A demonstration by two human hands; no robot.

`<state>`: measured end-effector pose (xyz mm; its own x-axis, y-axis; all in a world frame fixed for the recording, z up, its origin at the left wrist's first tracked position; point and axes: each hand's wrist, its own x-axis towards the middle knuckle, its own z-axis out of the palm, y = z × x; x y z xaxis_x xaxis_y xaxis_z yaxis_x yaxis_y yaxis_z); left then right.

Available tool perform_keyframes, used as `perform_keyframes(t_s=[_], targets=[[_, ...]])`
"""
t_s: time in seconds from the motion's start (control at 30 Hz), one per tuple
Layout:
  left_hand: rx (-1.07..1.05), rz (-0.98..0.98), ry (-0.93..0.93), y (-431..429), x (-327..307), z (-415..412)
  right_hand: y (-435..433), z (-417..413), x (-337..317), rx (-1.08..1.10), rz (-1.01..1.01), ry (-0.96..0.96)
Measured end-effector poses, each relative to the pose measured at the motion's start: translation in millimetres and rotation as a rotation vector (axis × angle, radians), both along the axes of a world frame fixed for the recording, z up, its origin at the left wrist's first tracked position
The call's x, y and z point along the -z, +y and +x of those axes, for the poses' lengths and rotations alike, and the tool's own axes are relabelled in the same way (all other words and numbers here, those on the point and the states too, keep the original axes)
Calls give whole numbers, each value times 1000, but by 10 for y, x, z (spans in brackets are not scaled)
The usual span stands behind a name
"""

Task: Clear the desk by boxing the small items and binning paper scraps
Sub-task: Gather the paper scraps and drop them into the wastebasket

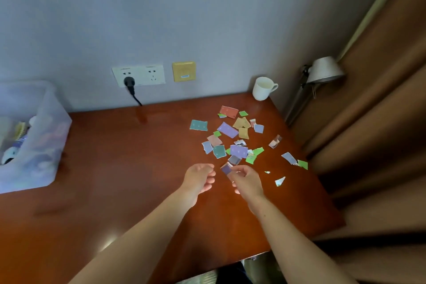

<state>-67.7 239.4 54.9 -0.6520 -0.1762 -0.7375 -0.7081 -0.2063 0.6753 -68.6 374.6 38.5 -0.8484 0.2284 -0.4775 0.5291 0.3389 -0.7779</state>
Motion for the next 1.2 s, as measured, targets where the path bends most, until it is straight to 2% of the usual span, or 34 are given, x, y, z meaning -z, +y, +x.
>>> perform_keyframes(t_s=[0.2,0.33,0.53,0.7,0.87,1.0,1.2], targets=[[87,-41,33,488,196,-248,568,-386,201,-182,101,-36],[24,-142,79,710,355,-344,744,-616,371,-390,136,-75],[-19,-253,31,887,582,-418,899,-826,545,-615,263,-53],[26,-405,-25,915,696,-490,901,-970,670,-749,381,-46],[110,-617,-38,910,808,-489,851,-1081,708,-888,594,9],[187,-693,-38,910,874,-485,829,-1095,725,-932,656,67],[354,-842,-58,901,933,-509,805,-1099,735,-894,626,26]])
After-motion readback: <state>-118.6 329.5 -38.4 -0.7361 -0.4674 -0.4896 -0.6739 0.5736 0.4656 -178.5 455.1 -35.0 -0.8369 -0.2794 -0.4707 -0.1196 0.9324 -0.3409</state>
